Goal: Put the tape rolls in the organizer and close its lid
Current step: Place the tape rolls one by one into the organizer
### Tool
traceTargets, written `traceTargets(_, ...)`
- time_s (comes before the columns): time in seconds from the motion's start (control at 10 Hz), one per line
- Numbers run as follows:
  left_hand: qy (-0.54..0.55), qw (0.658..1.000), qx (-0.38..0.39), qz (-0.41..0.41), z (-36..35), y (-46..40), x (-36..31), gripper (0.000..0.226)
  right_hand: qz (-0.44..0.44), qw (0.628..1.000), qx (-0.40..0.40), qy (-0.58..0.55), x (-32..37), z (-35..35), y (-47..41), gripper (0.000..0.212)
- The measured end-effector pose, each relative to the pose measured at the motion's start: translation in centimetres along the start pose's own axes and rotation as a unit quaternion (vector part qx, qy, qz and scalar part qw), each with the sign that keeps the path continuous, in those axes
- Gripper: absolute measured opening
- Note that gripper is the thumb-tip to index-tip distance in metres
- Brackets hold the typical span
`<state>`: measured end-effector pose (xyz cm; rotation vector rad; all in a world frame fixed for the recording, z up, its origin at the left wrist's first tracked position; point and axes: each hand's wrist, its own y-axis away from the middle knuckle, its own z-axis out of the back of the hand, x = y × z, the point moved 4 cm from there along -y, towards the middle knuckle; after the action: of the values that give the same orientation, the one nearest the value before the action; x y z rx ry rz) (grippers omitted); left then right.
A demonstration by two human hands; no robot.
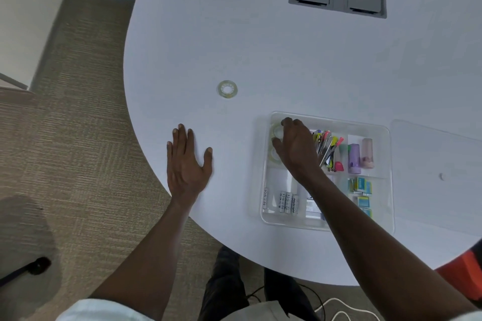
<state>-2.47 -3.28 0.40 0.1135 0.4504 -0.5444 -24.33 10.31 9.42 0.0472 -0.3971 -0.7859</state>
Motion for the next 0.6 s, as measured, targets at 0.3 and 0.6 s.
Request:
traceTargets(0.3,-0.002,1.0,-0.001,0.002,0.1,0.0,0.0,0.07,-0.029,1.0,-0.009,-0.005,-0.2,0.4,0.1,0.032)
traceTargets(0.6,-0.001,1.0,-0.006,0.003,0.1,0.0,-0.1,0.069,0.068,0.988,-0.131,-0.048,3.2,2.5,-2.0,0.023)
